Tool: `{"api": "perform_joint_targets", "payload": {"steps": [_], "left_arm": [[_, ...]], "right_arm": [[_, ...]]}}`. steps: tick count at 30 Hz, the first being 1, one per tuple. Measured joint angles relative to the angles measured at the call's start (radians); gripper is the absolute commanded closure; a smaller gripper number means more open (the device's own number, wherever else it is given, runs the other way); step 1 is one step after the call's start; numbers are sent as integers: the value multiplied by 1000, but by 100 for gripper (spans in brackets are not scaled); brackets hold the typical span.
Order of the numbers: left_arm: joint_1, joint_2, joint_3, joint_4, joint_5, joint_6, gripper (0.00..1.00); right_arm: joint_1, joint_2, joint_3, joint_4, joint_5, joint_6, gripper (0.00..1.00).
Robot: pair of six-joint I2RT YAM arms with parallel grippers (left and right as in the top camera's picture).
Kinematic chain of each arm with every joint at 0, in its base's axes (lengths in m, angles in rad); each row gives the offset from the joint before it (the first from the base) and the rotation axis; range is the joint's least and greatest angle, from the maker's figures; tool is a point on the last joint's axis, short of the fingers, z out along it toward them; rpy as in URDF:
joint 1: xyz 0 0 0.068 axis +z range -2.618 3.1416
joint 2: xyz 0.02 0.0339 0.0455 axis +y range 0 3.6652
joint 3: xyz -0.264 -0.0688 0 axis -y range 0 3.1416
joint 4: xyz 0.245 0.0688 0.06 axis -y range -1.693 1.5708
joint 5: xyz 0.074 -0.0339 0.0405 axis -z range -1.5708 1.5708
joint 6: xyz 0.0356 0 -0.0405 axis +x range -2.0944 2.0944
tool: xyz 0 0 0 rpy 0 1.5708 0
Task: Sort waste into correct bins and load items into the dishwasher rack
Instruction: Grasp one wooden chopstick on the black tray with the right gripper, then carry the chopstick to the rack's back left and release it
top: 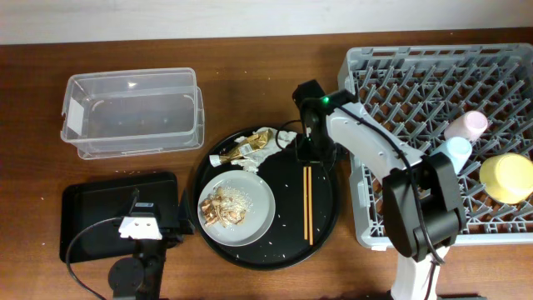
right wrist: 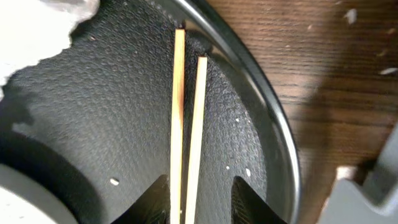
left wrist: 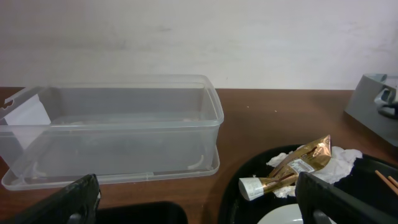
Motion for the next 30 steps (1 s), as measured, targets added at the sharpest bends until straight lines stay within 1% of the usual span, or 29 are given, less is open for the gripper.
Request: {"api": "perform_joint_targets", "payload": {"steps": [10,15,19,20,30], "left_arm": [[0,0,0,0,0,0,0],[0,0,0,0,0,0,0],[0,0,0,0,0,0,0],[0,0,0,0,0,0,0],[0,0,0,0,0,0,0]], "right_arm": [[1,2,-131,111,-28,10,68],[1,2,-138,120,-31,10,69],[0,-15,-169,152,-22,16,93],[1,-18,-172,156,-19,18,96],[0,-23,-177,145,-59,39,96]]}}
